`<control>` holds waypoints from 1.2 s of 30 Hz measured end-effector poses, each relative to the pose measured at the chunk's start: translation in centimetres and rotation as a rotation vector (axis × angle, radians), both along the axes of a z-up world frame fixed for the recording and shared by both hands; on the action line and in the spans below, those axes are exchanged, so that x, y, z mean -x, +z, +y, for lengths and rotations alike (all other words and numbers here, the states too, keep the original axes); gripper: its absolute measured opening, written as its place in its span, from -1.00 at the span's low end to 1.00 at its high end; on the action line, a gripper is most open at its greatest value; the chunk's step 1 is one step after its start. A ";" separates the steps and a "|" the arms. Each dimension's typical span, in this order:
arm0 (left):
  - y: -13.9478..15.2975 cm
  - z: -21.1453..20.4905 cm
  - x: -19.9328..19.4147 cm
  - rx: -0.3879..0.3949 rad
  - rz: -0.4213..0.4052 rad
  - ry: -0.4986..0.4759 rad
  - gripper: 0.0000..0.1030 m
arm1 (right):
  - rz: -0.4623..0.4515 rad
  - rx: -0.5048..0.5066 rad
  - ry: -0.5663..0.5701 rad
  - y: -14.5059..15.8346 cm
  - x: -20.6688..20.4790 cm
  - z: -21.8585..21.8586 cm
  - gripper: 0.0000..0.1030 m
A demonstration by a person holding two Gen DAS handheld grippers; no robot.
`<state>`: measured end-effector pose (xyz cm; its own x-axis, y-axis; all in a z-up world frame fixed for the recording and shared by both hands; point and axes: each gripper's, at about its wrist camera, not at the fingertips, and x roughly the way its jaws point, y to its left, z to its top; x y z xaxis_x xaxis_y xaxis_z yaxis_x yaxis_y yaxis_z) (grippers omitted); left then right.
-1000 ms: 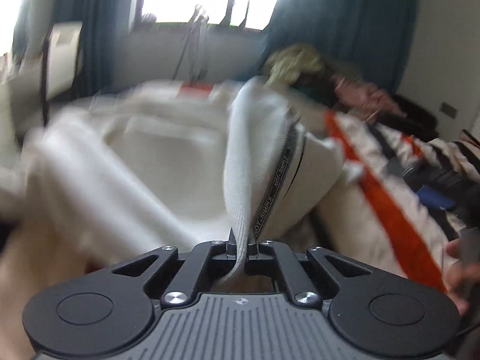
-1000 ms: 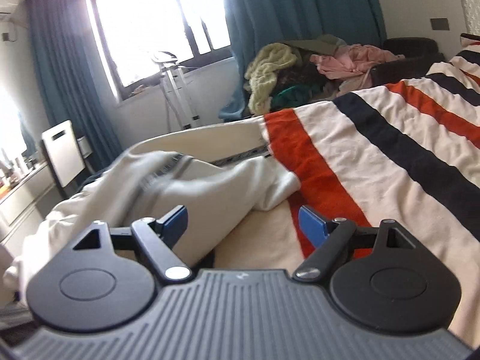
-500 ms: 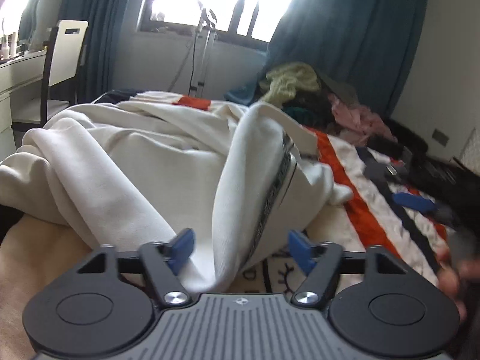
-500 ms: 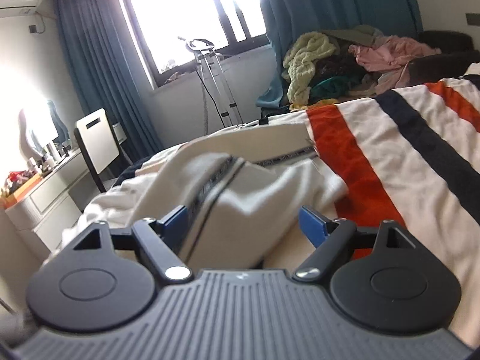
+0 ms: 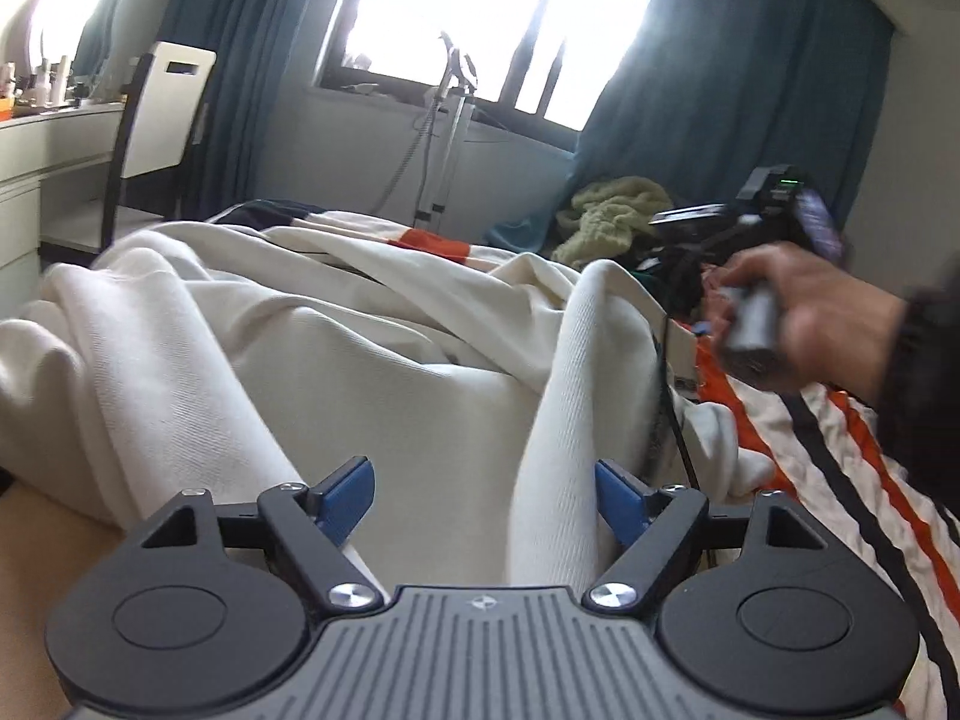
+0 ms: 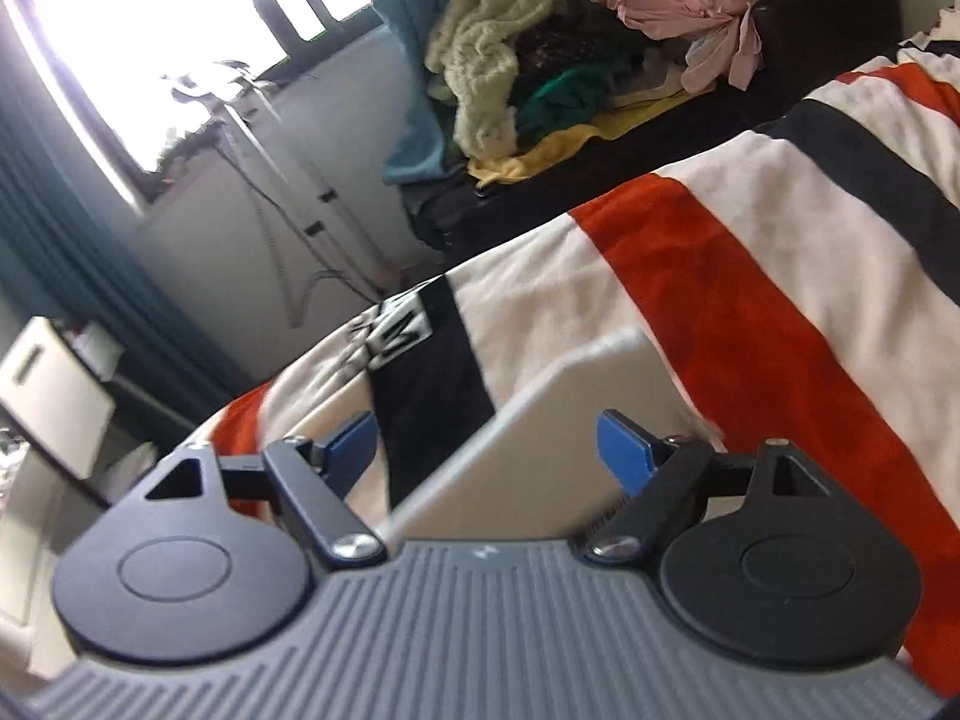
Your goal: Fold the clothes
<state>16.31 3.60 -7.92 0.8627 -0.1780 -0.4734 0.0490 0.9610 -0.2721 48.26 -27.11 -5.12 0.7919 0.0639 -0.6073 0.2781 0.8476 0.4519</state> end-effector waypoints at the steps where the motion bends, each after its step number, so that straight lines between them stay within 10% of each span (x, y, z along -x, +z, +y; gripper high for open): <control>1: -0.4 0.0 -0.3 0.005 -0.005 -0.009 0.58 | 0.016 -0.005 -0.003 -0.6 -1.1 0.2 0.59; 5: -1.7 0.1 -1.6 0.007 -0.022 -0.030 0.58 | 0.168 0.118 -0.061 -3.2 -4.3 1.2 0.38; 7: -2.0 0.3 -1.9 0.022 -0.032 -0.039 0.58 | 0.205 0.105 -0.111 -4.1 -4.6 0.6 -0.67; 8: -2.2 0.4 -1.9 0.030 -0.037 -0.042 0.58 | 0.207 0.105 -0.122 -4.2 -4.4 0.2 -0.89; 23: 0.1 -0.2 1.0 0.097 -0.083 -0.059 0.59 | -0.396 0.090 -0.252 12.4 14.4 -13.8 -0.89; 32: 1.8 -4.0 6.7 0.026 -0.058 -0.144 0.59 | -0.159 0.002 -0.438 -0.4 29.9 -23.9 -0.89; 36: 2.2 -3.5 8.5 0.038 -0.041 -0.112 0.59 | 0.092 -0.258 -0.504 -7.2 33.2 -27.7 -0.88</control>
